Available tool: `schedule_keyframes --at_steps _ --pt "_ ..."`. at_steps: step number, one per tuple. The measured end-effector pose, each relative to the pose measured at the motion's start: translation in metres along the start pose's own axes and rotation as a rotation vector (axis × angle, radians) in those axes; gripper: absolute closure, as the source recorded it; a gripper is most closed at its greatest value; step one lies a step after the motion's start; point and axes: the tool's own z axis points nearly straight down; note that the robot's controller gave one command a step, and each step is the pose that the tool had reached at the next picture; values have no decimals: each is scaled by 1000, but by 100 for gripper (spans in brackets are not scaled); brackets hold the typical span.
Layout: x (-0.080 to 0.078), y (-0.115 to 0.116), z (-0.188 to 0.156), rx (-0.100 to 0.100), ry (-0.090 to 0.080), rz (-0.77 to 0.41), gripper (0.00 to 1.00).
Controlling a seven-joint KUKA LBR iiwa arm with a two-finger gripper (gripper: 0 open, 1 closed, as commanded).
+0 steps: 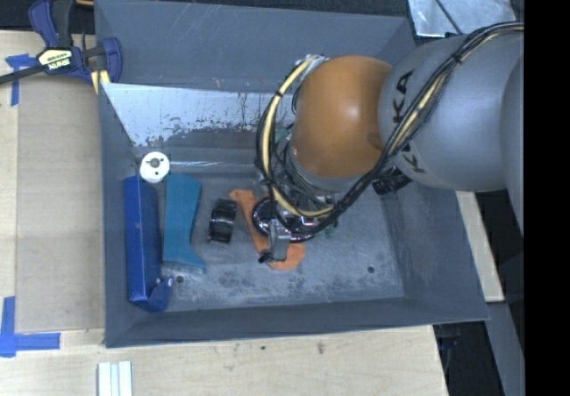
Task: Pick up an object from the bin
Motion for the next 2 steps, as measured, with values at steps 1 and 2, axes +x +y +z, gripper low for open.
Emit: schedule_keyframes --at_steps 1,2 --pt "0 0 0 0 0 0 0" --pt "-26 -36 37 -2 -4 7 0"
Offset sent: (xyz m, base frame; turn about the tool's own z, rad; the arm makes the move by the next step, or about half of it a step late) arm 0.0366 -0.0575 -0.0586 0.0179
